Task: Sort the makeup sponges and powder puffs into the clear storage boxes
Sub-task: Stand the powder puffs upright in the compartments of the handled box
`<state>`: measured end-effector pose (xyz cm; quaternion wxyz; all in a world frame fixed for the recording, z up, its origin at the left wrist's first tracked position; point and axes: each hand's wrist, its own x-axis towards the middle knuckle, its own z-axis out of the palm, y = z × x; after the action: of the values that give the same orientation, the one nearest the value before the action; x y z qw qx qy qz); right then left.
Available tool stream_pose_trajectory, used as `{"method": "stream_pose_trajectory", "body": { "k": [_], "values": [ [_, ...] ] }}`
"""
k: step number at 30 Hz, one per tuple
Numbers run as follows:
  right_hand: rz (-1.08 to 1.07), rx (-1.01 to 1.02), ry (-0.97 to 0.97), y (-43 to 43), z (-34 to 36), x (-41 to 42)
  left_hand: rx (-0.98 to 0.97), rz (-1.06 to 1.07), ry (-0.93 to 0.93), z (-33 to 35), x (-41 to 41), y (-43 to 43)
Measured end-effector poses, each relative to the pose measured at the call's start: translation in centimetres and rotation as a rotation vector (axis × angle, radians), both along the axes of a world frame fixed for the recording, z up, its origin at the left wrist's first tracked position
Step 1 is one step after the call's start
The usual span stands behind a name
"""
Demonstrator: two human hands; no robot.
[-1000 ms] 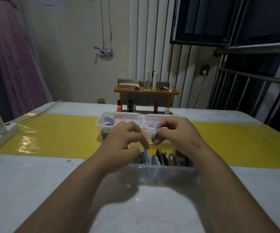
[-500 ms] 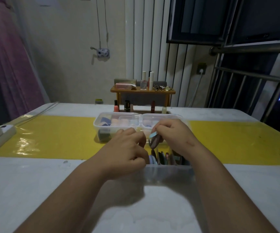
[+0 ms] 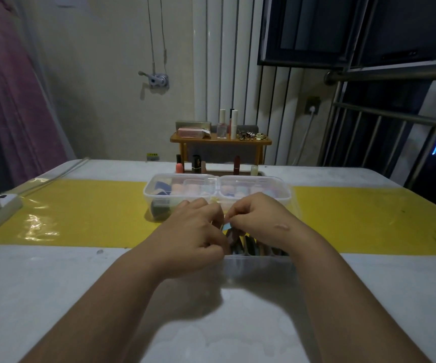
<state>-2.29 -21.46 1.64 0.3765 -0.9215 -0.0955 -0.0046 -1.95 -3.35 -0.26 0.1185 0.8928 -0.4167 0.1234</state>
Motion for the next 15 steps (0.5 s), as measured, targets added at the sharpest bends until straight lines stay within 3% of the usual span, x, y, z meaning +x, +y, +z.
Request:
{"method": "stream_pose_trajectory", "body": {
  "k": [9,15],
  "values": [
    [-0.025,-0.083,-0.039,0.1,0.2,0.0,-0.564,-0.005,0.367,-0.4,0.9,1.1],
    [0.016,-0.088,0.032,0.0,0.6,-0.7,-0.982,0.128,0.366,-0.3,1.6,1.6]
  ]
}}
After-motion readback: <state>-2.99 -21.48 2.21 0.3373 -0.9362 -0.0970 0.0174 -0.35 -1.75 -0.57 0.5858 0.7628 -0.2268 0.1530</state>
